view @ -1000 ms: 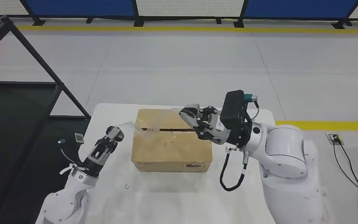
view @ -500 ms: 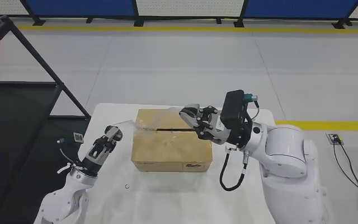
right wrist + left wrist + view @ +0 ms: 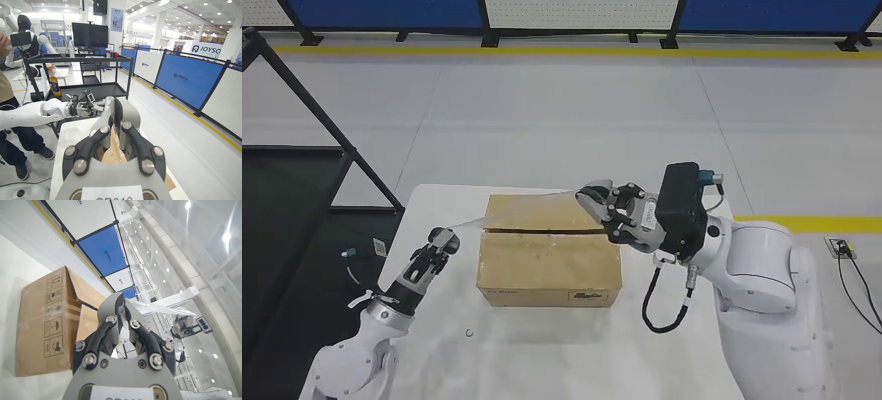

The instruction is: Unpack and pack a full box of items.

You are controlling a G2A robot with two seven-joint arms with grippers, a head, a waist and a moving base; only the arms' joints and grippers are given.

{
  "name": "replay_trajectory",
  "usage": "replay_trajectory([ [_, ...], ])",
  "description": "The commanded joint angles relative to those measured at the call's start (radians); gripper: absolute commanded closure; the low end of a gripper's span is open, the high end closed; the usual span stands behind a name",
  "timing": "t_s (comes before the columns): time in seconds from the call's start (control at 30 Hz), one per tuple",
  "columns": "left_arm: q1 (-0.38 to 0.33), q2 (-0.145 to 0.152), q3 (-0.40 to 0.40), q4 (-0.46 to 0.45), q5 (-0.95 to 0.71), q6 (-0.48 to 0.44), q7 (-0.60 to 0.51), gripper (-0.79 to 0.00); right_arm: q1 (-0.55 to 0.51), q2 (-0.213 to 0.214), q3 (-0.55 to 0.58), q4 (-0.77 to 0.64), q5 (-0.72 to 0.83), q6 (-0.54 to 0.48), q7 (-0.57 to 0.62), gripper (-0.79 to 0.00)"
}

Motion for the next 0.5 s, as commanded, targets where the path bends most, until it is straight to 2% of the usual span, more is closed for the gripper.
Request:
replay_trajectory([
  [0.0,0.006,0.002,0.001,-0.008,-0.001,0.018,-0.011,0.0,0.007,0.005,-0.008,0.003,-0.012,-0.02,0.004,0.0],
  [0.23,0.027,0.009,-0.003,-0.047,-0.028,0.131,-0.072,0.0,0.036,0.027,-0.016,-0.001,-0.07,-0.146,-0.018,0.0],
  [0.47,0.035,0.019,-0.05,-0.096,-0.153,0.285,-0.159,0.0,0.04,0.069,-0.04,-0.061,-0.158,-0.146,-0.073,0.0],
])
